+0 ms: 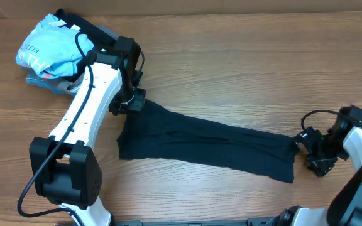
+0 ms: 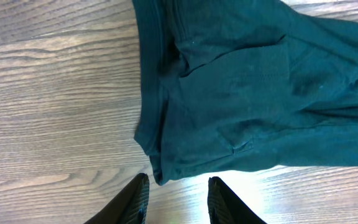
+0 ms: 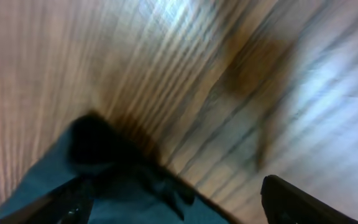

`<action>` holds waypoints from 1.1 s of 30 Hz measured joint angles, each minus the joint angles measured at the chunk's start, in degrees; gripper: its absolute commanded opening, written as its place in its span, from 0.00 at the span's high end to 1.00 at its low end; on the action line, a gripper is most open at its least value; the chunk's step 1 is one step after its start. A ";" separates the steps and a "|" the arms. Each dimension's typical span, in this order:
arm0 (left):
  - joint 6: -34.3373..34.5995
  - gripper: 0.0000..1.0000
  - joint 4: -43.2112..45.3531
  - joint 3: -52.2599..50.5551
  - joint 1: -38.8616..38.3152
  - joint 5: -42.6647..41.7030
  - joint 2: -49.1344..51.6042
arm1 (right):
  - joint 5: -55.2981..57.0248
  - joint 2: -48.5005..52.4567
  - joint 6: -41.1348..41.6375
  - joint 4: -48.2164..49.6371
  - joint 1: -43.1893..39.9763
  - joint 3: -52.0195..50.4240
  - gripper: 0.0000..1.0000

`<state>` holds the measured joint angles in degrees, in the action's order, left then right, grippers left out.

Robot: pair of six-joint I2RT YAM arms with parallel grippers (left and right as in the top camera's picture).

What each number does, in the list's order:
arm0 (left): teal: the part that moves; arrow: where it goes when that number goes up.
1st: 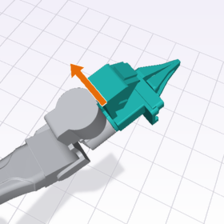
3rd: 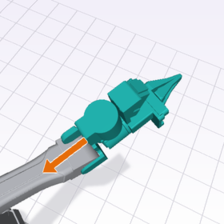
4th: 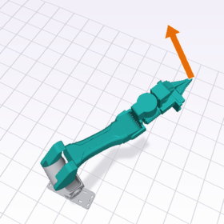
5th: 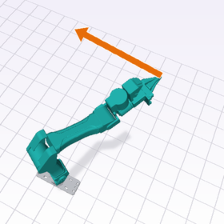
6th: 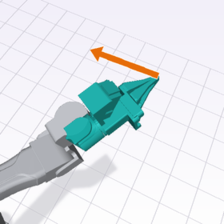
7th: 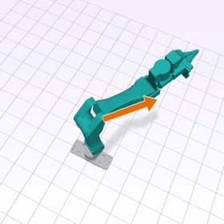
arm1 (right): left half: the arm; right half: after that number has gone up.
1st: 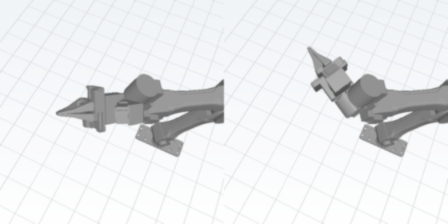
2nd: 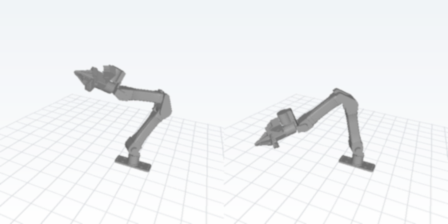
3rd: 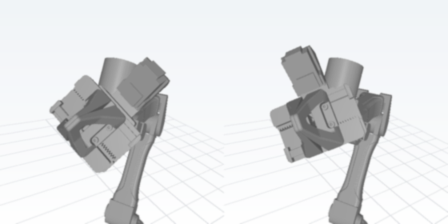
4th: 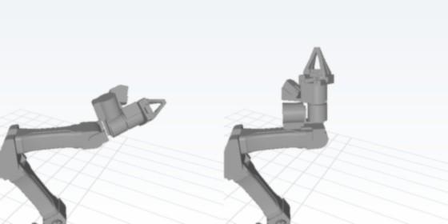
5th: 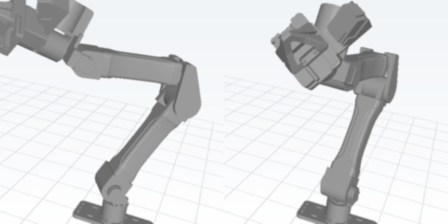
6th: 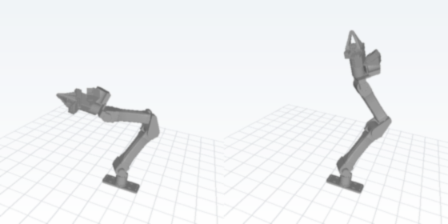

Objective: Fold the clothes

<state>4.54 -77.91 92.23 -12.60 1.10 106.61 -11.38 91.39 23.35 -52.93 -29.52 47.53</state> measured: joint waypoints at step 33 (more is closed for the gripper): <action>-0.46 0.62 2.64 -0.04 0.00 -0.02 0.00 | -6.32 -18.21 -7.10 -13.20 6.43 11.72 0.96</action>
<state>4.08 -75.26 92.18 -12.60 1.08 106.61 -17.69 73.19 16.25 -66.13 -23.09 59.24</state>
